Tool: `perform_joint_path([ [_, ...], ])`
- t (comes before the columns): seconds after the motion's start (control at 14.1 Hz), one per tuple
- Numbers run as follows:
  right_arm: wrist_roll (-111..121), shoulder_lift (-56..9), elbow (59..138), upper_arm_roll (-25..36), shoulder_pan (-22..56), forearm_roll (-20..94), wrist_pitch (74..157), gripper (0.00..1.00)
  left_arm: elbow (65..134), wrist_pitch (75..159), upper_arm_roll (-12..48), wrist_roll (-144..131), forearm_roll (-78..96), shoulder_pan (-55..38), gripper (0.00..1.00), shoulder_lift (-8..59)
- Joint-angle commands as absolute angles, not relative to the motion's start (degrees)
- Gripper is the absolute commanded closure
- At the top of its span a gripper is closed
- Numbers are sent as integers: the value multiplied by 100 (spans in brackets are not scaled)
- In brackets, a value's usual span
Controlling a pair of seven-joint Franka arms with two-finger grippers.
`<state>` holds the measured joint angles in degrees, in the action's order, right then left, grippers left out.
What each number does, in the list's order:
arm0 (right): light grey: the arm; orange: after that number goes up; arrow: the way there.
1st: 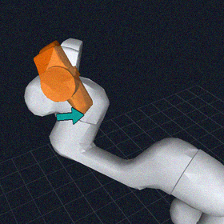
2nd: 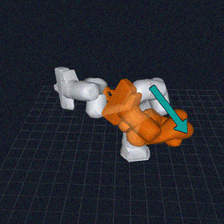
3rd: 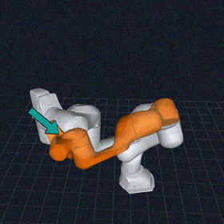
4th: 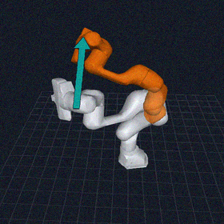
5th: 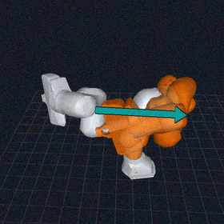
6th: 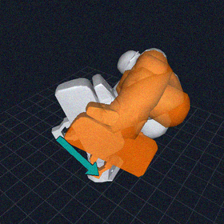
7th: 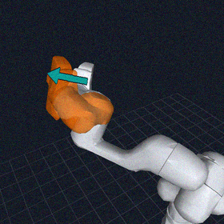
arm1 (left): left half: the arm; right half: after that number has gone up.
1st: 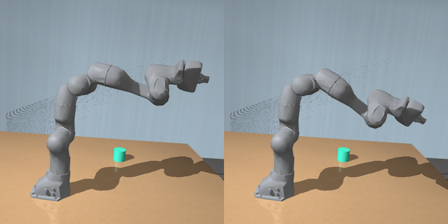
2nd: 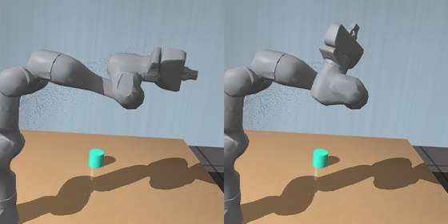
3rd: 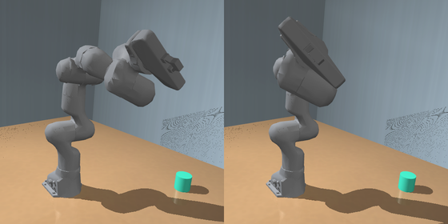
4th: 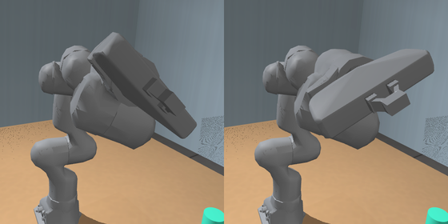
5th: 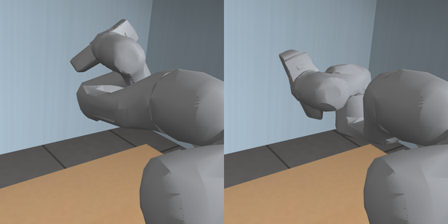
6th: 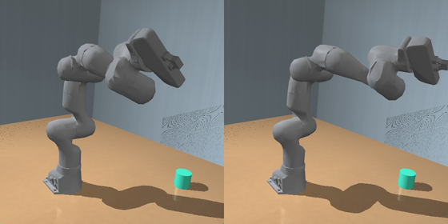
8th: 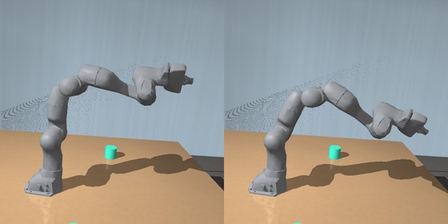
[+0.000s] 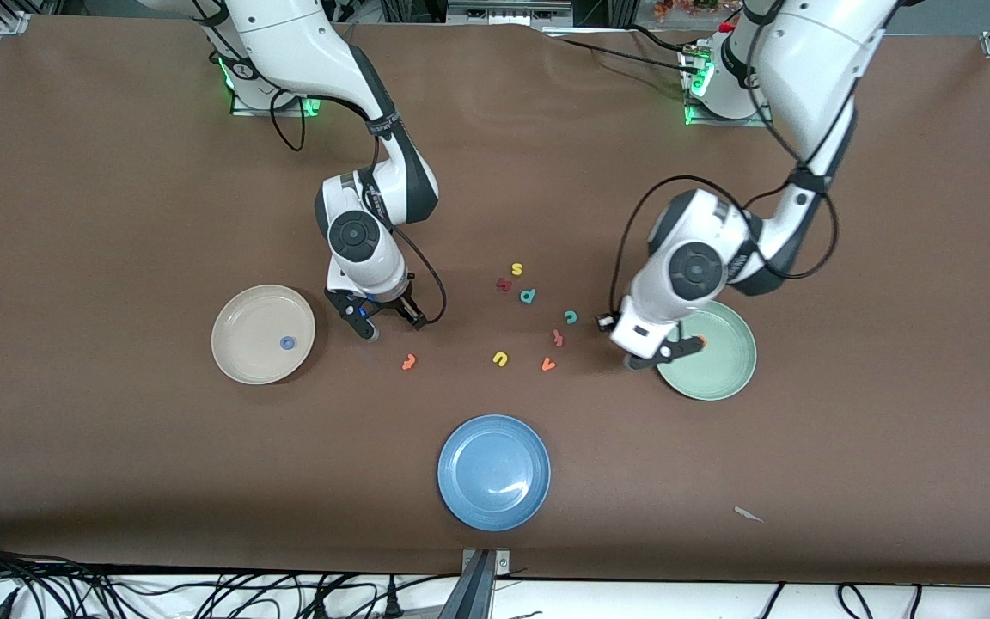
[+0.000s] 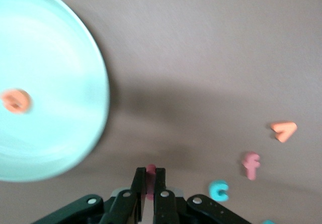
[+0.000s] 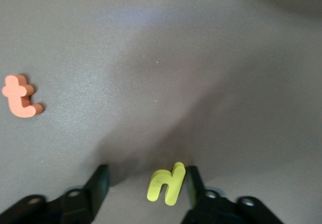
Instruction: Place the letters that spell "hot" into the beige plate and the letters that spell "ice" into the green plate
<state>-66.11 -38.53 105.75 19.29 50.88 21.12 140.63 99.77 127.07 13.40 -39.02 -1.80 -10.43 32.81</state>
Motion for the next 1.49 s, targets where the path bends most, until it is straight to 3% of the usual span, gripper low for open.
perform_joint_path([
  [0.0,-6583,-3814,10670,1925,5124,2215,14168,36,10020,12595,1354,-3184,-281,-756,100,3243],
  [0.43,-6574,-3814,10661,1881,5124,2206,14168,69,10002,12621,1187,-1893,-281,-493,100,3340],
  [0.71,-6557,-3814,10661,1837,5124,2206,14168,80,10002,12700,1055,-985,-272,-404,97,3507],
  [0.78,-6548,-3814,10635,1837,5124,2206,14159,83,10002,12709,1020,-880,-281,-335,88,3542],
  [0.85,-6530,-3806,10609,1828,5124,2197,14142,87,10002,12700,1028,-748,-281,-325,54,3594],
  [0.92,-6513,-3806,10582,1828,5124,2197,14142,89,10037,12665,1028,-730,-273,-325,1,3586],
  [1.21,-6145,-3744,10425,1881,5107,2189,13967,92,9993,12568,1116,-861,-203,-483,0,3516],
  [1.42,-5269,-3543,10266,2266,5098,2180,13318,92,9791,12551,1195,-966,-237,-834,0,3507],
])
